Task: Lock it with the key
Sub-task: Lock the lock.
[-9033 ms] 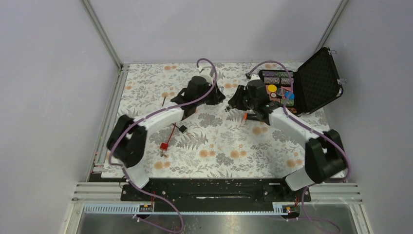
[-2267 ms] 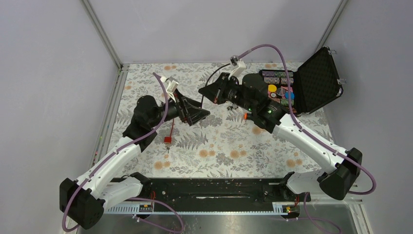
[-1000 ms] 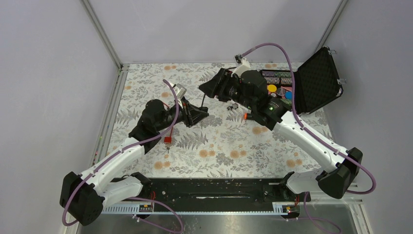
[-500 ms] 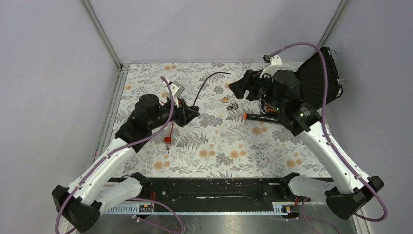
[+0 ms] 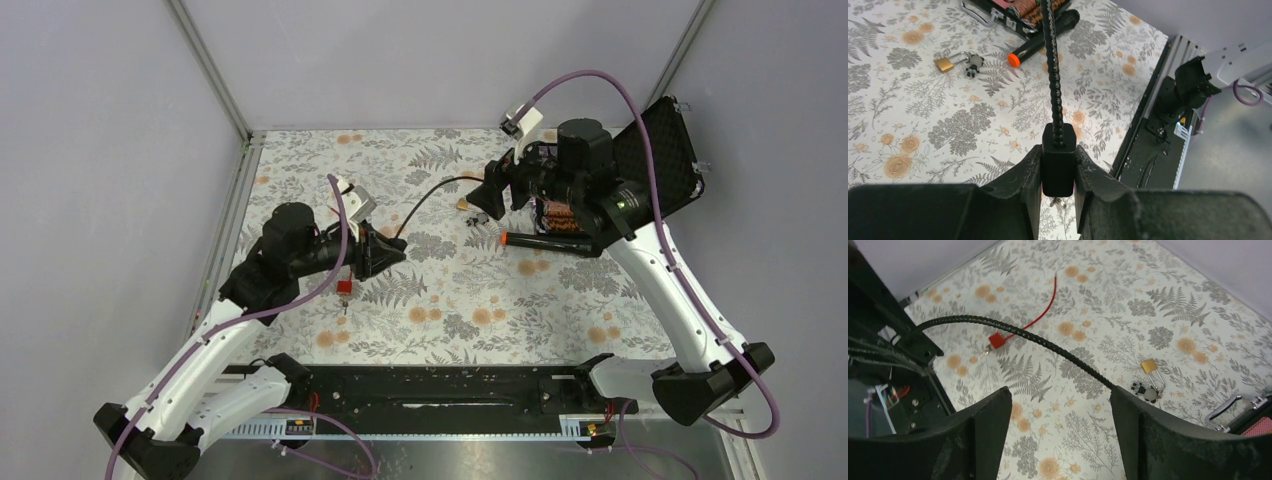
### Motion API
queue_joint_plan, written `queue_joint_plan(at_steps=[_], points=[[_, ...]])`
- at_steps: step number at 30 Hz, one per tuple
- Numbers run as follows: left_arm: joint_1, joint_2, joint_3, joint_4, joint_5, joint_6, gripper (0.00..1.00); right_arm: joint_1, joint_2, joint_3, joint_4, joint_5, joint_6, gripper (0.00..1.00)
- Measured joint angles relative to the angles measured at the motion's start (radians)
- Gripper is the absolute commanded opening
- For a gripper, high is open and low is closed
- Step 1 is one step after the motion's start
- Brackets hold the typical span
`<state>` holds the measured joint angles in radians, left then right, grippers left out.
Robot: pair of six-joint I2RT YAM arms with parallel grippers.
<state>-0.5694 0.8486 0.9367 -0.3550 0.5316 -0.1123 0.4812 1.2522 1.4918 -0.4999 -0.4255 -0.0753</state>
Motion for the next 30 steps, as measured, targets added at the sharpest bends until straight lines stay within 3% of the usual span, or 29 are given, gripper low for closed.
queue_joint_plan(at_steps=[9, 12, 19, 26, 30], points=[[0.000, -0.008, 0.005, -0.042, 0.076, 0.037, 0.00, 0.000, 0.027, 0.010, -0.095, -0.134, -0.149, 0.66], [0.000, -0.016, 0.005, -0.047, 0.093, 0.038, 0.00, 0.000, 0.043, 0.008, -0.112, -0.145, -0.167, 0.52], [0.000, -0.033, 0.005, -0.047, 0.102, 0.042, 0.00, 0.000, 0.076, 0.007, -0.147, -0.161, -0.177, 0.02], [0.000, -0.039, -0.007, 0.015, 0.098, 0.008, 0.00, 0.000, 0.072, -0.047, -0.072, -0.241, -0.062, 0.00], [0.000, -0.057, -0.074, 0.133, 0.097, -0.031, 0.00, 0.014, 0.003, -0.259, 0.257, -0.290, 0.198, 0.00]])
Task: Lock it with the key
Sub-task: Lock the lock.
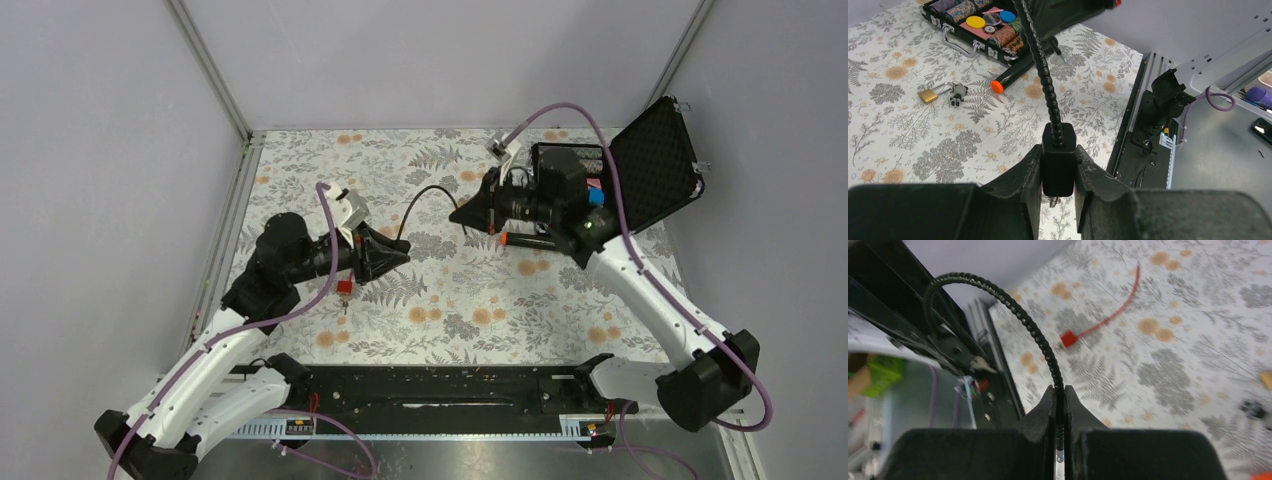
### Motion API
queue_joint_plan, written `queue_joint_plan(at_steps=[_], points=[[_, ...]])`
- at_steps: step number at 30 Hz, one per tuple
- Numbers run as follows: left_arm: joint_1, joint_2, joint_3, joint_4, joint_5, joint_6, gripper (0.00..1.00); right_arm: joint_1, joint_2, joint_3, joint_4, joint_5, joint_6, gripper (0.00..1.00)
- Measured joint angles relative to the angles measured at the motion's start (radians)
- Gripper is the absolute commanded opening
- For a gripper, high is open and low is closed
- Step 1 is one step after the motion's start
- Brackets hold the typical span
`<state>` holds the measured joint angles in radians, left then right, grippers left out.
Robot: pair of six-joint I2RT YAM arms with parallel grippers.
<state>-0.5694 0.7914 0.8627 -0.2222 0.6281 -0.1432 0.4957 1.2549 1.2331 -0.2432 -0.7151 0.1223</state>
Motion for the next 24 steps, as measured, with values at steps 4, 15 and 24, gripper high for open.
queue_joint_plan(at_steps=[4, 15, 24], points=[[0.000, 0.000, -0.087, 0.150, 0.008, -0.042, 0.00, 0.062, -0.061, -0.200, 0.368, 0.027, 0.265, 0.00], [0.001, -0.012, -0.176, 0.458, 0.093, -0.078, 0.00, 0.217, -0.060, -0.272, 1.012, 0.163, 0.597, 0.00], [0.001, -0.023, -0.186, 0.546, 0.142, -0.071, 0.00, 0.296, -0.042, -0.272, 1.063, 0.208, 0.527, 0.00]])
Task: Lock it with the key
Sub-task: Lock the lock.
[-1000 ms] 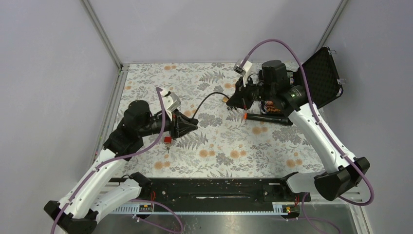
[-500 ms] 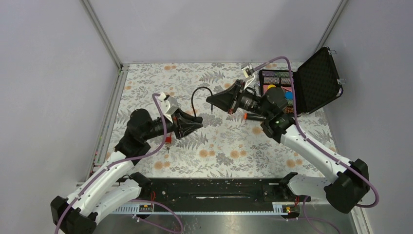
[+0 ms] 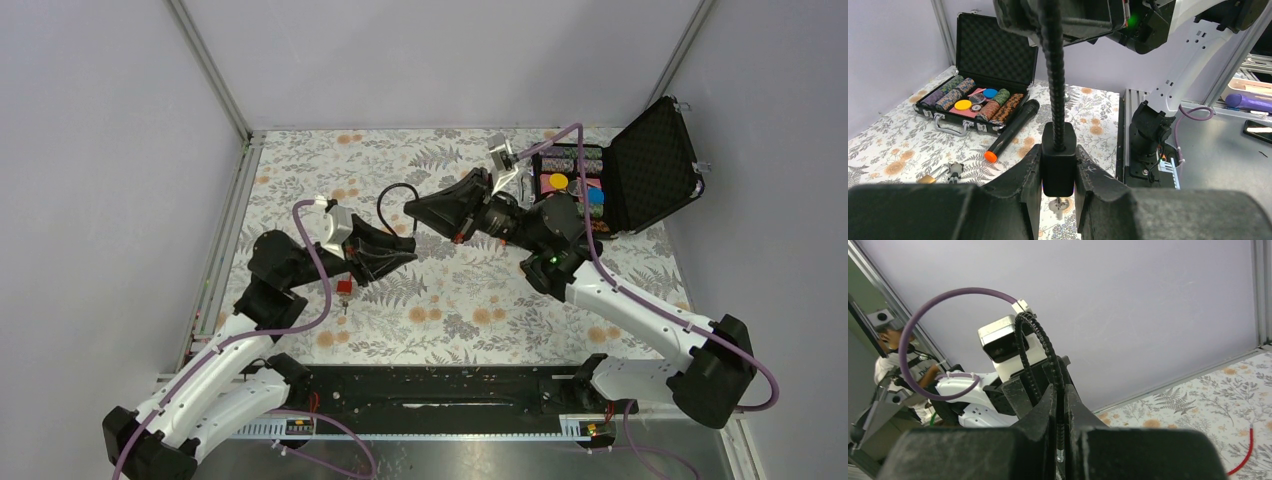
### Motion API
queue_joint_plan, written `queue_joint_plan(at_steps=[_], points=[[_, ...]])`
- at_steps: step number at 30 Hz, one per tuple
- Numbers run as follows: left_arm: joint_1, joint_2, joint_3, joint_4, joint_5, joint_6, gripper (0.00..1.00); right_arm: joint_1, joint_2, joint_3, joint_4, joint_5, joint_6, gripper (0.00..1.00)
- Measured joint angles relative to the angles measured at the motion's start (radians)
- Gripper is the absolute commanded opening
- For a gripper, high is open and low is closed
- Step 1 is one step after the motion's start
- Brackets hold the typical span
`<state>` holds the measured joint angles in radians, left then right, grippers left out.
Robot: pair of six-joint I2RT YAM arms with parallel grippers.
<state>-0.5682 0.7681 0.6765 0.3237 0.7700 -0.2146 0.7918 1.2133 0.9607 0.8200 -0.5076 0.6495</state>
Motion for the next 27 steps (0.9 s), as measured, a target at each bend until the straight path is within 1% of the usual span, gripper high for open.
queue_joint_plan(at_steps=[14, 18, 23, 27], points=[[0.000, -0.001, -0.011, 0.027, -0.016, -0.007, 0.00, 0.060, 0.000, 0.017, -0.138, 0.063, -0.203, 0.00], [0.000, 0.000, -0.016, 0.026, -0.052, -0.033, 0.00, 0.069, 0.000, 0.024, -0.164, 0.081, -0.262, 0.00], [-0.003, 0.000, -0.016, 0.030, -0.139, -0.104, 0.00, 0.071, -0.007, 0.024, -0.191, 0.080, -0.342, 0.00], [-0.010, 0.001, -0.016, 0.021, -0.164, -0.146, 0.00, 0.071, -0.009, 0.035, -0.228, 0.079, -0.392, 0.00]])
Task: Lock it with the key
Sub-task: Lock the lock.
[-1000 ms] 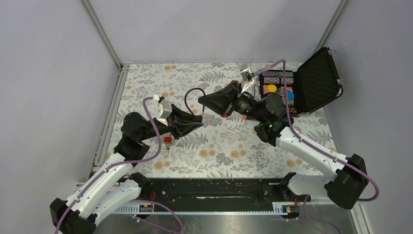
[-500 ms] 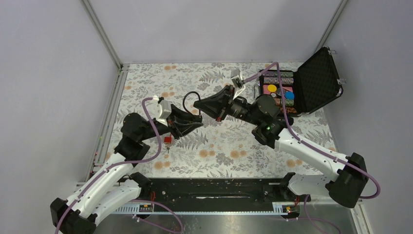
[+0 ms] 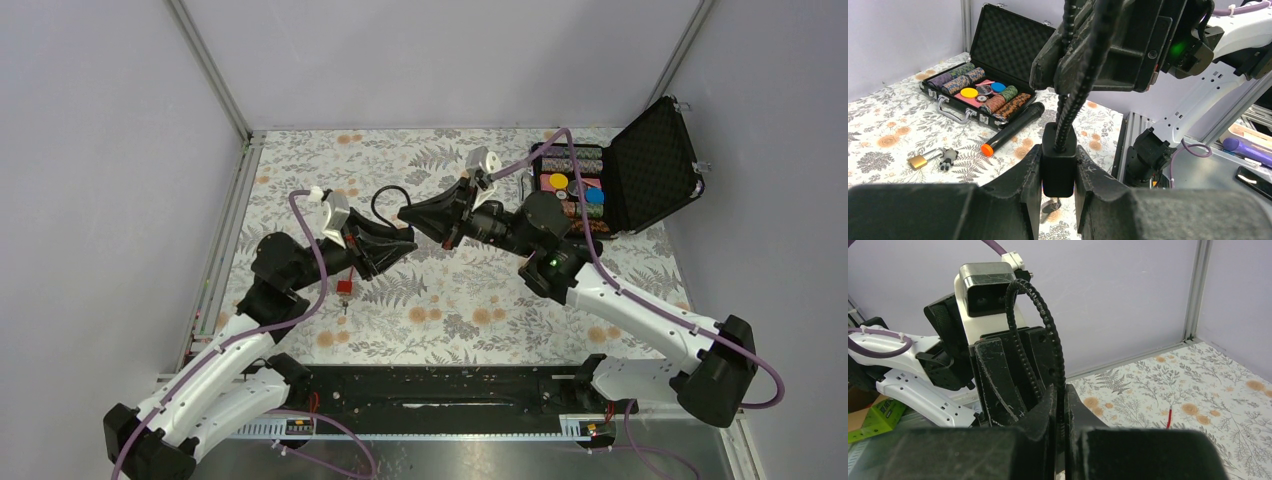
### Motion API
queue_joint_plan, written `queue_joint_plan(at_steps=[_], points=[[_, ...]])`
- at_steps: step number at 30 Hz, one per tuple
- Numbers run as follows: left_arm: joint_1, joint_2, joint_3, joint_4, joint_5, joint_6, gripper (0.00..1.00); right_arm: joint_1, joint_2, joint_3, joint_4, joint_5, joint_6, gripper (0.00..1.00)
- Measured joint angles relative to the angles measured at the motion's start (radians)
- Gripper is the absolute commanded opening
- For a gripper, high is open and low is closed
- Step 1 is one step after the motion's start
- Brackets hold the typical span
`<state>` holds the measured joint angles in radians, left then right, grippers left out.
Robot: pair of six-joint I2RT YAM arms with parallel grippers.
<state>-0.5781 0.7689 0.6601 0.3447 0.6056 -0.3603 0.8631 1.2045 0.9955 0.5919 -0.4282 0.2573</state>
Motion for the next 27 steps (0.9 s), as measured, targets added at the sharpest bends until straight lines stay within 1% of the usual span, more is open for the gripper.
queue_joint_plan(at_steps=[5, 11, 18, 19, 22, 27], points=[[0.000, 0.011, 0.000, 0.005, -0.002, -0.020, 0.00, 0.000, 0.022, 0.065, -0.103, -0.018, -0.042, 0.00], [0.002, 0.021, 0.000, -0.016, -0.018, -0.044, 0.00, 0.000, 0.056, 0.111, -0.181, -0.025, -0.073, 0.00], [-0.001, 0.026, 0.008, -0.078, -0.069, -0.105, 0.00, 0.000, 0.064, 0.153, -0.298, 0.056, -0.038, 0.00], [-0.002, 0.026, 0.013, -0.091, -0.077, -0.113, 0.03, 0.001, 0.064, 0.160, -0.315, 0.074, -0.025, 0.00], [-0.006, 0.027, 0.020, -0.108, -0.093, -0.140, 0.07, 0.003, 0.065, 0.179, -0.357, 0.104, 0.000, 0.00], [-0.008, 0.028, 0.029, -0.109, -0.103, -0.180, 0.10, 0.011, 0.074, 0.234, -0.444, 0.157, 0.038, 0.00]])
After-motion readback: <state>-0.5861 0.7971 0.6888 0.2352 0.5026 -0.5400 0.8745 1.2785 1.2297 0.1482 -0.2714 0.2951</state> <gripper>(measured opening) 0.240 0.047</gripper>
